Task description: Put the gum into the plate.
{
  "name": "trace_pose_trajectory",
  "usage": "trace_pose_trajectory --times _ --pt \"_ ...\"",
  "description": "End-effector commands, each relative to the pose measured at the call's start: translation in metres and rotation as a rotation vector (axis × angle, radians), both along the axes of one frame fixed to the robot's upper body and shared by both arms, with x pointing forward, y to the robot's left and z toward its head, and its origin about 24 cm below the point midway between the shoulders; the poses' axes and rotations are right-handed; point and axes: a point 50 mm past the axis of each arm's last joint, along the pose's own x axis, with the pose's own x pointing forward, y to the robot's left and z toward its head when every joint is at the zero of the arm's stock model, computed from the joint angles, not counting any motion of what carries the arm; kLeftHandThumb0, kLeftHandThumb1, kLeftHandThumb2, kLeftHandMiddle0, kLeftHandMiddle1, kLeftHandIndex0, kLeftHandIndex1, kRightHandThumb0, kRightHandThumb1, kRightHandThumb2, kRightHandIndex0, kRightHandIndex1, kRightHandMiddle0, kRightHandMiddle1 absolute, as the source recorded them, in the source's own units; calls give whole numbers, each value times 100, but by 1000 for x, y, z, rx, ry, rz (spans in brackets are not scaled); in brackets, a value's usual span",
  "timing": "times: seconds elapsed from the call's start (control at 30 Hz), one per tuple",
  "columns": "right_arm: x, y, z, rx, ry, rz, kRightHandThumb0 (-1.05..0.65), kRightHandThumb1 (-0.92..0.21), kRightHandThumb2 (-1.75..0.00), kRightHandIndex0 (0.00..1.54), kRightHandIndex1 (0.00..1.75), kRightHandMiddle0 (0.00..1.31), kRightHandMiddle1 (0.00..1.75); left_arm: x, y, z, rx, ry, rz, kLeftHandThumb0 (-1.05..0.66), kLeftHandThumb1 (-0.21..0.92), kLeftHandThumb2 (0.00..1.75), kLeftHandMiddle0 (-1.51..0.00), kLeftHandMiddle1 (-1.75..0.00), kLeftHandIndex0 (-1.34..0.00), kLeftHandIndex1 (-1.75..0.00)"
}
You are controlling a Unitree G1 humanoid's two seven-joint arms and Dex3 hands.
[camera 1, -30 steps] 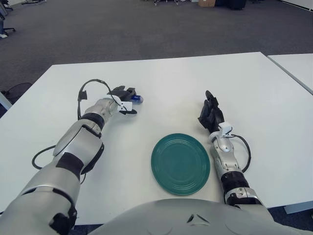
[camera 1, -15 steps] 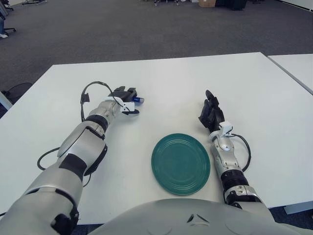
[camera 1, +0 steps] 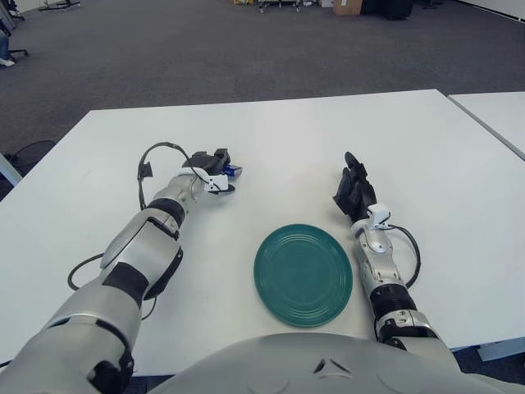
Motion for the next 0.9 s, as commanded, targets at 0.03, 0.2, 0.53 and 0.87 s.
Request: trace_pose_trajectory --times 0.03,0.2,0.53,0.87 --pt "-52 -11 -64 67 359 -78 -88 -92 -88 9 1 0 27 -38 2 -44 42 93 24 -44 51 104 -83 -172 -47 -174" --pt "-51 -11 -63 83 353 -109 -88 -92 -87 11 2 0 29 -41 0 -45 76 -9 -9 -43 46 113 -97 -174 -50 -174" --pt "-49 -14 -63 91 354 -144 -86 -92 -86 14 2 0 35 -40 1 -41 71 -78 -25 -43 45 115 -103 -175 -51 -175" --pt "-48 -14 -62 115 342 -178 -84 -92 -87 16 2 0 40 -40 2 -40 46 -103 -34 -44 43 117 -108 -175 -52 -175"
